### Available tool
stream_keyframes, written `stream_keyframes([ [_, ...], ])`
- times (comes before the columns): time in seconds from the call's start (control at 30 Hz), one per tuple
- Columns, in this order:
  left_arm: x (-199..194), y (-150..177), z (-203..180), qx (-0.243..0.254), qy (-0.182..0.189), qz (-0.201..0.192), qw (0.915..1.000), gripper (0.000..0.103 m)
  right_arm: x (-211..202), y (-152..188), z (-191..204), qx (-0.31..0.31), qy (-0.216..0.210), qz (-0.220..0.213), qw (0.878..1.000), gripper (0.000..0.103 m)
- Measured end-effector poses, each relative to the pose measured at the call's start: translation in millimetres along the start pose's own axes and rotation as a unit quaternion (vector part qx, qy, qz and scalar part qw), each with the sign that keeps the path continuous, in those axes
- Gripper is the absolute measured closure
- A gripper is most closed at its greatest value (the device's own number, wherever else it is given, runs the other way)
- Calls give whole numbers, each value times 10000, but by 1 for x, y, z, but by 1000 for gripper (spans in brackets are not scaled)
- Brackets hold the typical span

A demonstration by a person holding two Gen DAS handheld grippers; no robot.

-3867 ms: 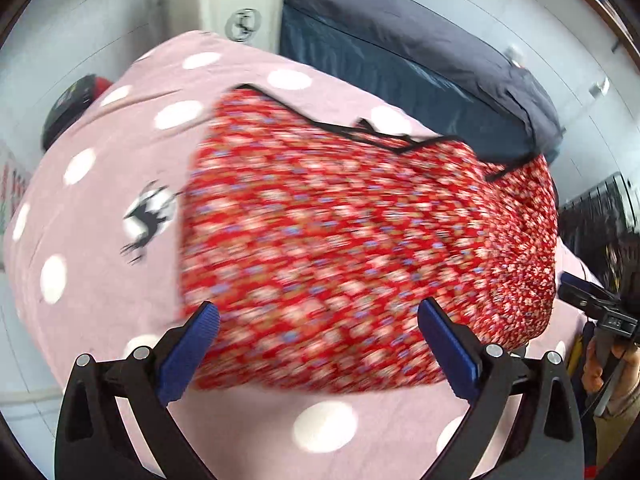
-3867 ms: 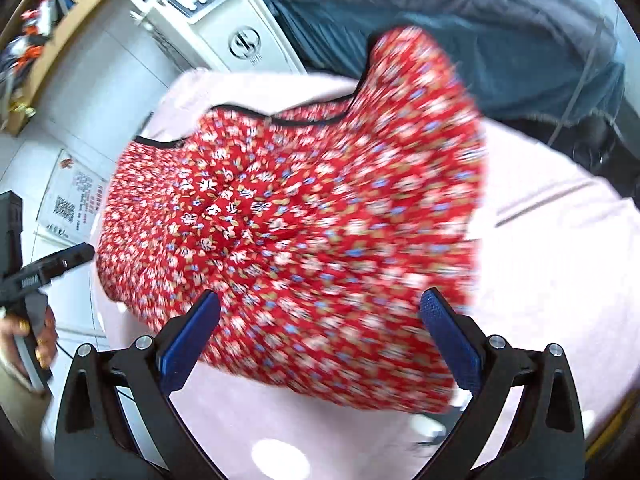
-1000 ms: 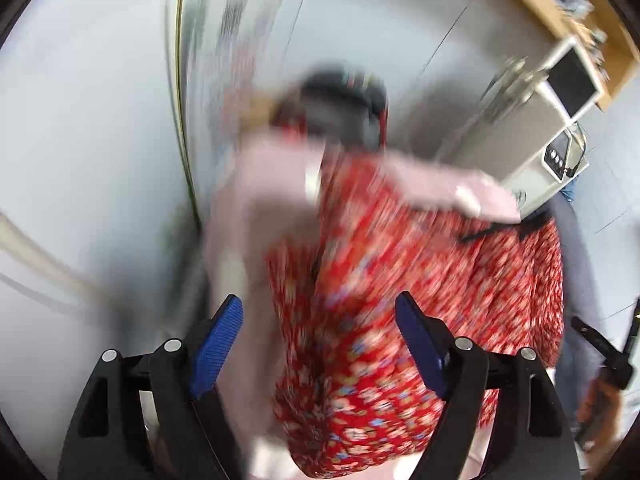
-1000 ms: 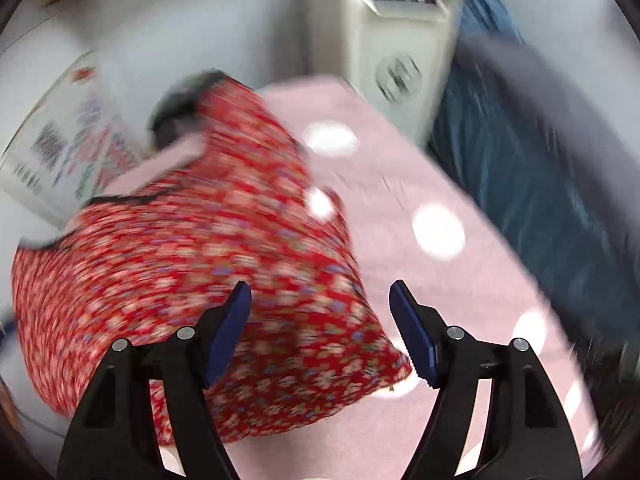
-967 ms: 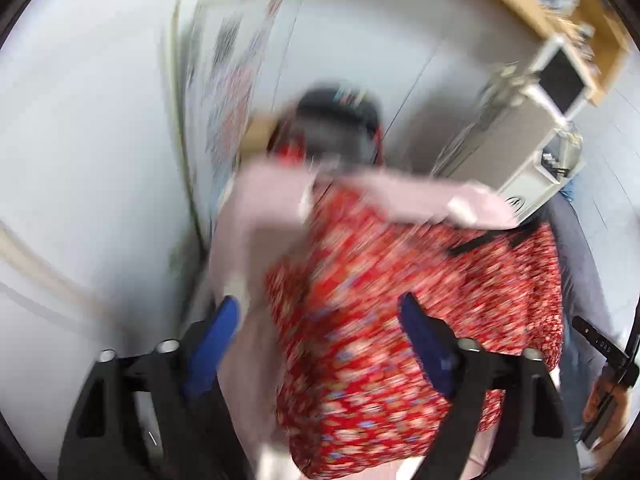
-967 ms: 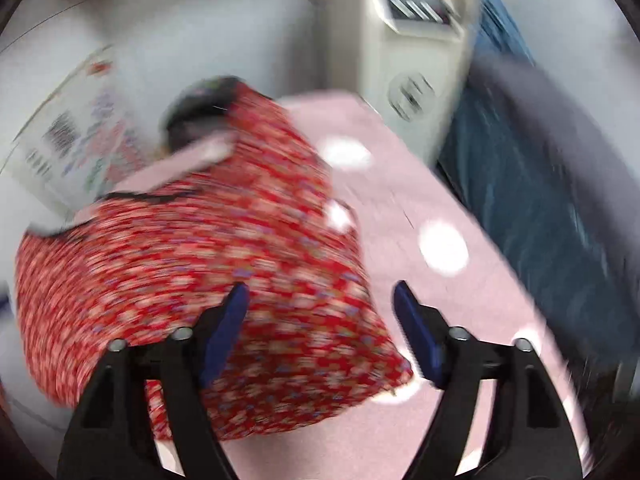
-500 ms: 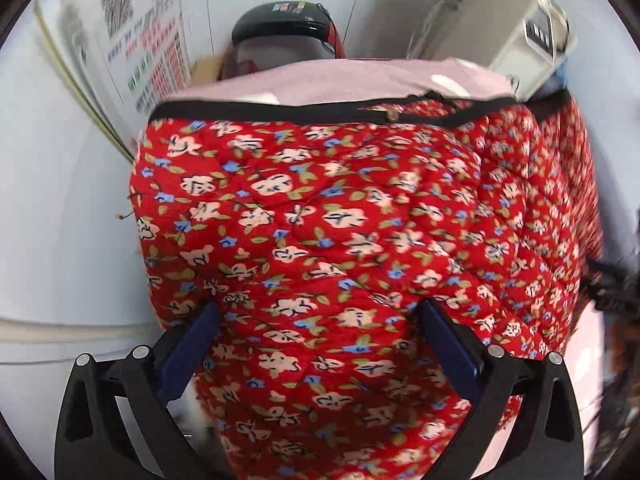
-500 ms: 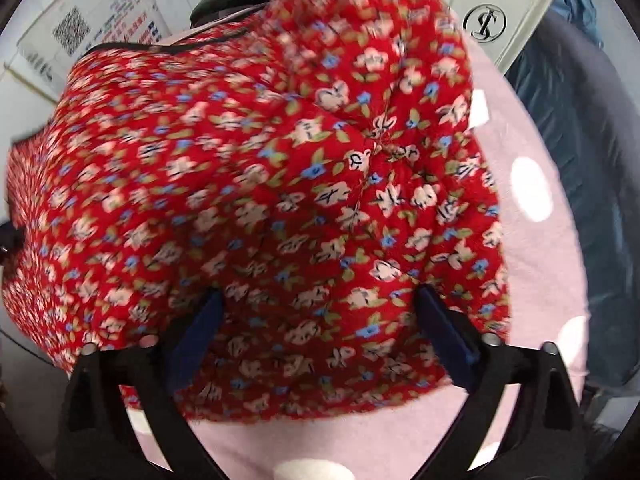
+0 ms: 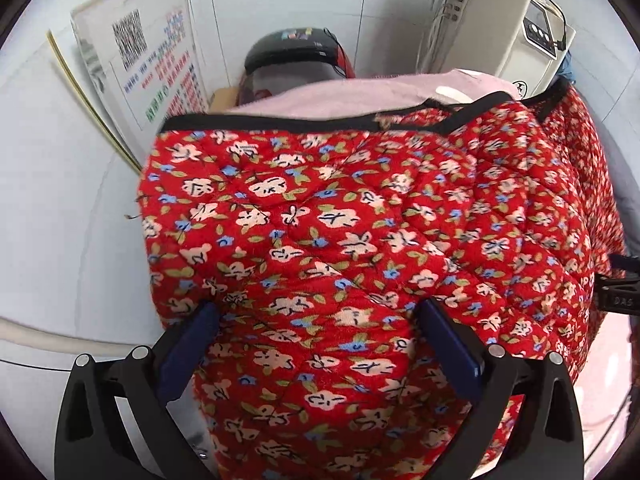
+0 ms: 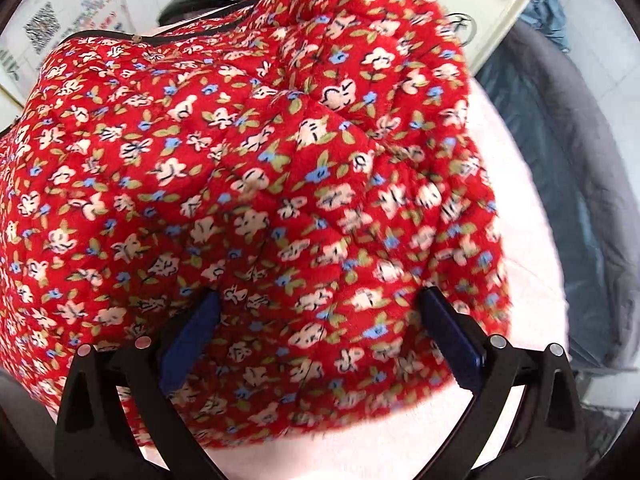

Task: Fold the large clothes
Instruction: 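Fold the jacket in half with both grippers and lay it down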

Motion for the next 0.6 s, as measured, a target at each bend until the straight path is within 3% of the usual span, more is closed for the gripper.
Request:
stream_keyframes([
  [0.2,-44,18,-13,-105,-142,3,9998,6,-60,33,41,-213,-469,-107,9986,5],
  [0.3,-59,32,-17,-376,110,310,9987,6,-94,54,61,-607,-328,-301,9972,5],
  [0.4,-68,45,-22,-563,115,741,9956,6,-117,67,70,-737,-366,-404,9958,5],
  [0.5,-83,57,-34,-383,64,885,9953,6,-149,90,75,-701,-481,-426,9955,5],
  [0.6,-102,68,-49,-143,-264,974,9948,6,-169,94,66,-735,-415,-466,9953,5],
])
Point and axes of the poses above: each gripper's, at about its wrist camera, not at the fingertips, and x roughly the way its jaws point, z to its left, y to its underside, the point moved 2 cm from there along x, roughly the way its jaws point, and after that the axes turned 2 degrees about -x, right-handed, at the moved point
